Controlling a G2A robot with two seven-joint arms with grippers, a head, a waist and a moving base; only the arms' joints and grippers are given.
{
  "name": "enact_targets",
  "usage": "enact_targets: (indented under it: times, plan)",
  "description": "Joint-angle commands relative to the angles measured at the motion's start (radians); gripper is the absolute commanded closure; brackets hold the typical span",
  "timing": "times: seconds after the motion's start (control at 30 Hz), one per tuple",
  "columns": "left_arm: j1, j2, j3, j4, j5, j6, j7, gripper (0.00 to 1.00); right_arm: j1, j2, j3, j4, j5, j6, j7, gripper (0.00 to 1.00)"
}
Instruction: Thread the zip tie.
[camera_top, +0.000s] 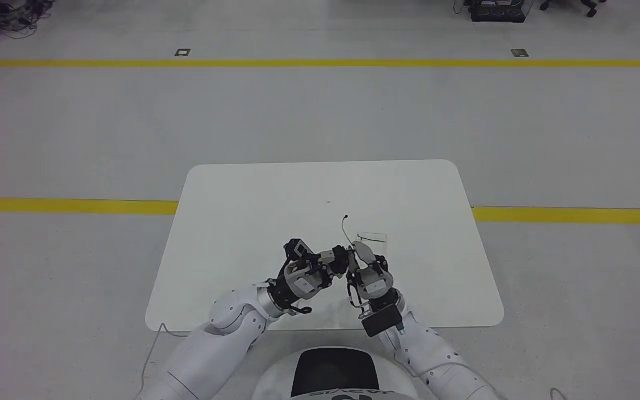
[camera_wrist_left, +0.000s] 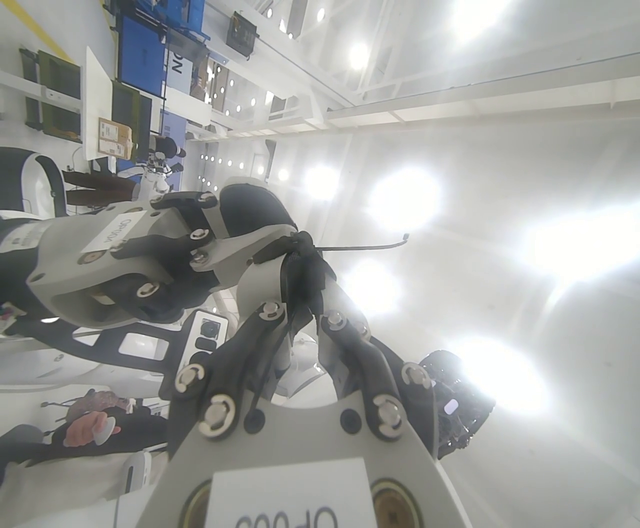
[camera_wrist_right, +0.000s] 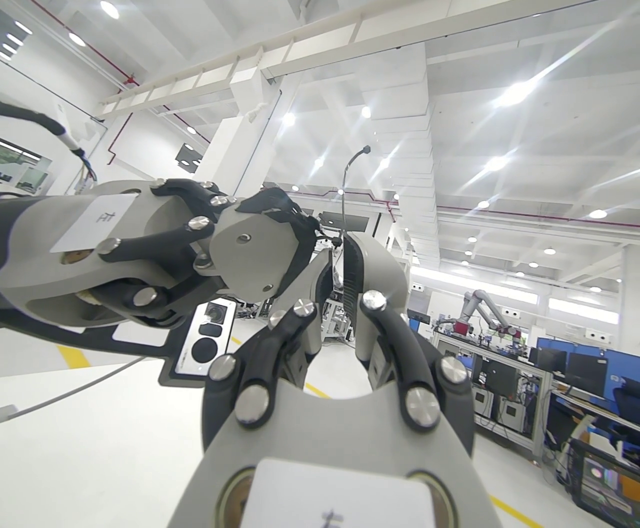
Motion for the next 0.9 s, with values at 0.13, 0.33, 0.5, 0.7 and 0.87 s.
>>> enact_targets:
  times: [0.13, 0.33, 0.5, 0.7, 0.87]
  plan:
    - [-0.001, 0.000, 0.000, 0.000, 0.001, 0.000, 0.000, 1.00, 0.001, -0.001, 0.000, 0.001, 0.000, -0.002, 0.001, 0.92]
    - [-0.001, -0.001, 0.001, 0.002, 0.000, 0.001, 0.001, 1.00, 0.002, -0.001, -0.001, 0.003, 0.000, -0.001, 0.002, 0.96]
    - [-0.002, -0.001, 0.001, 0.003, 0.000, 0.000, 0.002, 1.00, 0.004, -0.001, -0.003, 0.005, 0.000, 0.001, 0.002, 1.00]
    - [-0.002, -0.001, 0.002, 0.004, 0.000, 0.001, 0.002, 1.00, 0.006, 0.000, -0.005, 0.006, 0.000, 0.003, 0.005, 1.00]
    - [-0.003, -0.002, 0.002, 0.005, -0.002, -0.001, 0.001, 1.00, 0.004, 0.000, -0.004, 0.007, 0.000, 0.003, 0.004, 1.00]
